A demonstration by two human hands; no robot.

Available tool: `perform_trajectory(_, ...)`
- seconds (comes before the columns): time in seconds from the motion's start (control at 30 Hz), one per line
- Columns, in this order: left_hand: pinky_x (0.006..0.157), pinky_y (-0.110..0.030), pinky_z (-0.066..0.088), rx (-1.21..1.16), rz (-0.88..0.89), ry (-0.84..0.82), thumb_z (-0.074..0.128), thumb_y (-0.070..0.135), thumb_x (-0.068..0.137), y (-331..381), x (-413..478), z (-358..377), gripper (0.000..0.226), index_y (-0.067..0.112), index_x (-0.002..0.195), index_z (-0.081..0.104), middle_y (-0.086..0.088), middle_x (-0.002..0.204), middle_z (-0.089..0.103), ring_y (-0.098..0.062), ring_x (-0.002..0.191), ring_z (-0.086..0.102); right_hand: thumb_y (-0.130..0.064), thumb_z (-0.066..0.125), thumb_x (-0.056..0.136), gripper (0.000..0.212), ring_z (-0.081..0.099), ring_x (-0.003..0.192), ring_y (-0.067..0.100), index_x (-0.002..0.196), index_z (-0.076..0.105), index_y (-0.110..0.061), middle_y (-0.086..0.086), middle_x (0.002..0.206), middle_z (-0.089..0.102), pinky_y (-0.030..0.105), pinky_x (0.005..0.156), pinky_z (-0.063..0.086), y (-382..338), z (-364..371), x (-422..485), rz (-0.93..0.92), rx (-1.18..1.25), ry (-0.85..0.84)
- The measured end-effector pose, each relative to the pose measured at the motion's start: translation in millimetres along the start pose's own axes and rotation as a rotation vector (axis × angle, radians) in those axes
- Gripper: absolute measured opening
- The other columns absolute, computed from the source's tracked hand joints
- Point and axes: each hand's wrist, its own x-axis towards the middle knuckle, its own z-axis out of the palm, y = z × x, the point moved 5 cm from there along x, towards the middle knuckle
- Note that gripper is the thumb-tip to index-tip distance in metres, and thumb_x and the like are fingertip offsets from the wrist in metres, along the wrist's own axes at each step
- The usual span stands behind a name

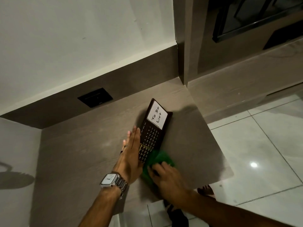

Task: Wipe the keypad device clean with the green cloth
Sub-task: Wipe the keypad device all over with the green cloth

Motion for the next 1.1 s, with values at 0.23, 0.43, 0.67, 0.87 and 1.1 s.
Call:
perform_trajectory(0.23, 0.122, -0.053, -0.001, 0.022, -0.019, -0.028, 0.062, -0.006, 0.071, -2.9, 1.9, 4.0, 0.119, 0.023, 0.148, -0.024, 0.005, 0.158, -0.028, -0.020, 0.146, -0.024, -0.012, 0.069, 0.079, 0.065, 0.050, 0.106, 0.032, 0.140, 0.046, -0.013, 0.015, 0.120, 0.048, 0.041, 0.085, 0.049, 109.2, -89.4, 64.1, 0.452, -0.112, 0.285)
perform_trajectory(0.43, 0.122, -0.053, 0.000, -0.002, 0.000, -0.017, 0.060, -0.005, 0.072, -6.7, 2.3, 4.6, 0.117, 0.023, 0.148, -0.024, 0.005, 0.159, -0.027, -0.020, 0.146, -0.023, -0.020, 0.084, 0.063, 0.069, 0.057, 0.087, 0.028, 0.125, 0.055, -0.009, 0.010, 0.109, 0.051, 0.036, 0.065, 0.052, 28.5, -33.3, 30.9, 0.158, -0.007, 0.089)
perform_trajectory(0.67, 0.122, -0.053, 0.001, -0.020, 0.020, 0.013, 0.058, -0.009, 0.068, -8.7, 2.1, 7.7, 0.118, 0.025, 0.150, -0.021, 0.006, 0.160, -0.023, -0.019, 0.148, -0.020, -0.020, 0.075, 0.076, 0.051, 0.060, 0.084, 0.031, 0.125, 0.060, -0.016, 0.014, 0.105, 0.063, 0.037, 0.062, 0.053, 54.8, -50.0, 36.1, -0.192, -0.151, 0.100)
perform_trajectory(0.87, 0.121, -0.051, -0.001, -0.048, 0.018, 0.050, 0.057, -0.013, 0.068, -10.1, 2.5, 8.6, 0.120, 0.029, 0.148, -0.022, 0.006, 0.161, -0.018, -0.019, 0.148, -0.018, -0.017, 0.060, 0.085, 0.056, 0.045, 0.102, 0.027, 0.139, 0.047, -0.024, 0.010, 0.121, 0.049, 0.037, 0.077, 0.044, 152.5, -119.9, 105.9, 0.257, -0.413, 0.096)
perform_trajectory(1.1, 0.121, -0.051, -0.002, -0.066, 0.012, 0.042, 0.061, -0.009, 0.070, -8.8, 4.0, 8.5, 0.120, 0.033, 0.142, -0.027, 0.005, 0.160, -0.016, -0.020, 0.148, -0.016, -0.015, 0.064, 0.079, 0.061, 0.045, 0.102, 0.030, 0.138, 0.048, -0.016, 0.011, 0.122, 0.050, 0.042, 0.079, 0.049, 109.4, -87.3, 81.7, 0.280, -0.263, 0.104)
